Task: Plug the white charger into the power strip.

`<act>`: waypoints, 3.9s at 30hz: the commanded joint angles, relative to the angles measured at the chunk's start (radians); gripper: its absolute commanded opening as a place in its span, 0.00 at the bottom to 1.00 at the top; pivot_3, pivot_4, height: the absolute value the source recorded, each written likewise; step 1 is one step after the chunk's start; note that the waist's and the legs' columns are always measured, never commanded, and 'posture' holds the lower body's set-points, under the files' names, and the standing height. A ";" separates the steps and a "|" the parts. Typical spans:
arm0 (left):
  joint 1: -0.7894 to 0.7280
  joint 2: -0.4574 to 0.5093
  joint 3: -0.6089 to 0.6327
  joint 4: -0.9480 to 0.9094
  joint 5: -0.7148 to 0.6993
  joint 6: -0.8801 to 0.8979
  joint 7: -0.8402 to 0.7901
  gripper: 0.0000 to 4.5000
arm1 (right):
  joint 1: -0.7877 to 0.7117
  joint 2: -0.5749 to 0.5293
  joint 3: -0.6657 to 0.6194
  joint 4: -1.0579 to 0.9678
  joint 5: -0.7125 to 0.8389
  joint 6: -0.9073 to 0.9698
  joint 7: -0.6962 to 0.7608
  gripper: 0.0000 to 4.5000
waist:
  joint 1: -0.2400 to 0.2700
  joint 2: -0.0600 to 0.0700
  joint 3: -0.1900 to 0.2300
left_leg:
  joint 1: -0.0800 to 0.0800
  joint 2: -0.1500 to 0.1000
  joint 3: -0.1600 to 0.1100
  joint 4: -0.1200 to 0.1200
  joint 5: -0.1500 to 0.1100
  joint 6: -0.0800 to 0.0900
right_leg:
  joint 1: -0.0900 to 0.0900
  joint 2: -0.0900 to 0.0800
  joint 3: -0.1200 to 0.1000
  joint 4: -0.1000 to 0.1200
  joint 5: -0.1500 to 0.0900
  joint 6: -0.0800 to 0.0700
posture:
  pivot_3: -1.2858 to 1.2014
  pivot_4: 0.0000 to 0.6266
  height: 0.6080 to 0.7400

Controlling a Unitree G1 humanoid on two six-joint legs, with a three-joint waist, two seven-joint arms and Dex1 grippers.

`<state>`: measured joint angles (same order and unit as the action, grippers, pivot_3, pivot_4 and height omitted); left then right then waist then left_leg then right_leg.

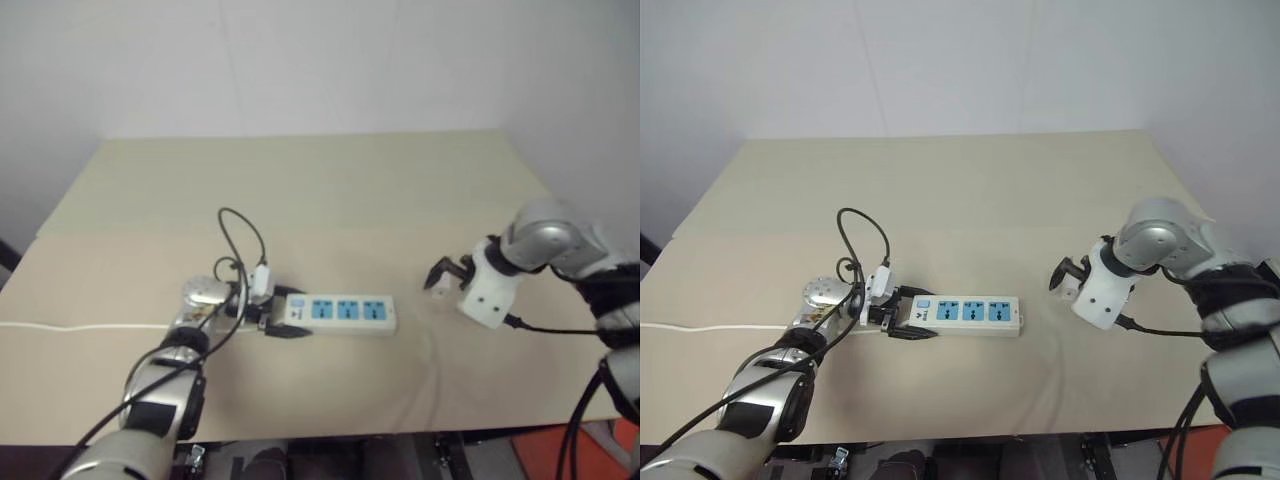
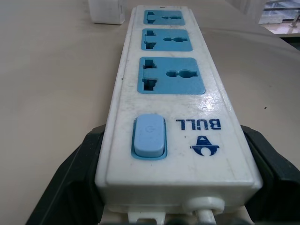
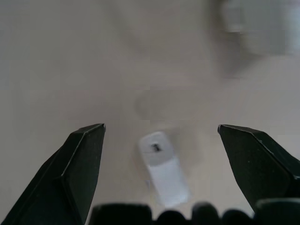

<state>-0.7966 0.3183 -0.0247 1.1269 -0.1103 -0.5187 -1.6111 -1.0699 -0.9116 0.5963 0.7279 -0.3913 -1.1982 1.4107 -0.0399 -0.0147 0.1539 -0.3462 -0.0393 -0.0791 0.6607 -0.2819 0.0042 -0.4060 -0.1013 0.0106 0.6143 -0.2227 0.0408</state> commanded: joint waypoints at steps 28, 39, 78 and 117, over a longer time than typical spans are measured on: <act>0.029 0.016 -0.013 -0.109 -0.060 0.034 -0.002 0.74 | -0.367 0.170 0.443 0.328 -1.036 -0.149 -1.215 1.00 | -0.008 0.004 -0.002 | -0.006 -0.001 0.003 0.000 0.002 -0.002 | -0.015 0.002 0.007 0.012 0.002 -0.003 | 0.52 0.24 1.00; 0.042 0.014 -0.008 -0.123 -0.063 0.041 0.012 0.74 | -0.417 0.192 0.554 0.337 -1.104 -0.170 -1.384 0.41 | -0.017 0.006 -0.003 | -0.006 -0.001 0.003 0.000 0.002 -0.002 | -0.015 0.002 0.007 0.013 0.002 -0.003 | 0.52 0.24 1.00; 0.073 0.056 -0.072 -0.187 0.001 0.096 0.059 0.74 | -0.481 0.330 -1.071 1.367 0.094 0.302 0.112 0.25 | -0.032 0.006 -0.004 | 0.000 0.004 0.003 0.000 -0.001 0.002 | -0.005 0.006 0.008 0.011 0.004 -0.005 | 0.52 0.24 1.00; 0.094 0.074 -0.091 -0.212 0.007 0.106 0.089 0.74 | -0.260 0.594 -1.261 1.367 -0.036 0.384 0.080 0.25 | -0.033 0.006 -0.004 | 0.001 0.004 0.002 0.000 -0.001 0.001 | -0.005 0.005 0.008 0.011 0.005 -0.004 | 0.52 0.24 1.00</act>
<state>-0.7074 0.3798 -0.1083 0.9288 -0.1175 -0.4102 -1.5378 -1.3163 -0.3214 -0.6347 2.0646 -0.4188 -0.7856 1.5004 -0.0730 -0.0089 0.1498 -0.3455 -0.0356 -0.0773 0.6612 -0.2824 0.0055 -0.4111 -0.0964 0.0182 0.6256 -0.2174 0.0370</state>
